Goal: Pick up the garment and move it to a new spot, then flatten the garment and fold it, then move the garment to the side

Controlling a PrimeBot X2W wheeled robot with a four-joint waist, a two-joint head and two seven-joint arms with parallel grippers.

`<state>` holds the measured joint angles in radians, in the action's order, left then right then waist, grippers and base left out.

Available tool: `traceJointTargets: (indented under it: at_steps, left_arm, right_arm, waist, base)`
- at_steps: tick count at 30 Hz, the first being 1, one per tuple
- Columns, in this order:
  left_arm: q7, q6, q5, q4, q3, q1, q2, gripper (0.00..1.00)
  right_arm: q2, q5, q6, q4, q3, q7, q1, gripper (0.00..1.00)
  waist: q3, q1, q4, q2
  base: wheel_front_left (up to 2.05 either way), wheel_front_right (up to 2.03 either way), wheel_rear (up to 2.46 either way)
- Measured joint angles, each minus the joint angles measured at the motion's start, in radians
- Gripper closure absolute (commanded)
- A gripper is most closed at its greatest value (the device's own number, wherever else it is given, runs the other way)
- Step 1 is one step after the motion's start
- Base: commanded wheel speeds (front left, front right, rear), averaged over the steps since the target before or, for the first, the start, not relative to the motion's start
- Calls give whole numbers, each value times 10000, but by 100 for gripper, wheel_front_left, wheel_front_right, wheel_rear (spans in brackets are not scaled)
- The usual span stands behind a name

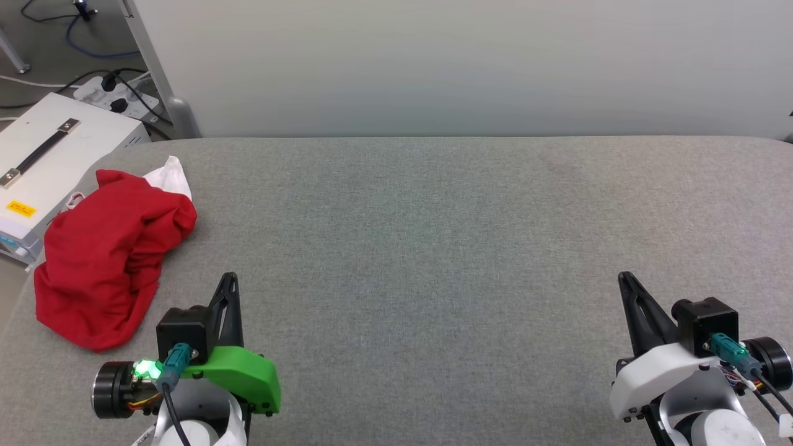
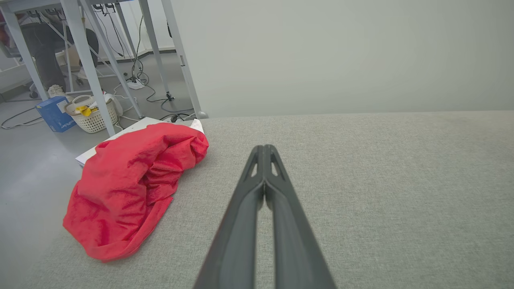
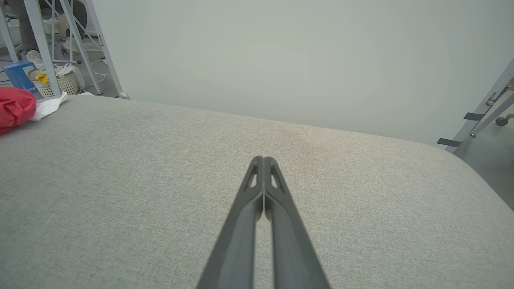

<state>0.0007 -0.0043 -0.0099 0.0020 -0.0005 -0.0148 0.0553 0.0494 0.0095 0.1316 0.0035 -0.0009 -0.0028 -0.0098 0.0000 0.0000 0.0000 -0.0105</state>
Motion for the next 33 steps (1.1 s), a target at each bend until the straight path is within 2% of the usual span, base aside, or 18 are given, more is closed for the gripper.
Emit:
traceJointTargets:
  at_steps: [21, 22, 33]
  left_arm:
    - [0, 0, 0, 0, 0, 0, 0, 100]
    - [0, 0, 0, 0, 0, 0, 0, 0]
    - [-94, -4, -167, 94, -4, -6, 2, 0]
  right_arm:
    - [0, 0, 0, 0, 2, 0, 0, 100]
    - [0, 0, 0, 0, 2, 0, 0, 0]
    - [-6, 111, 0, 40, -63, -73, -1, 0]
  waist:
    - [0, 0, 0, 0]
    - [0, 0, 0, 0]
    - [6, 0, 1, 2]
  base:
    - [0, 0, 0]
    - [0, 0, 0]
    - [0, 0, 0]
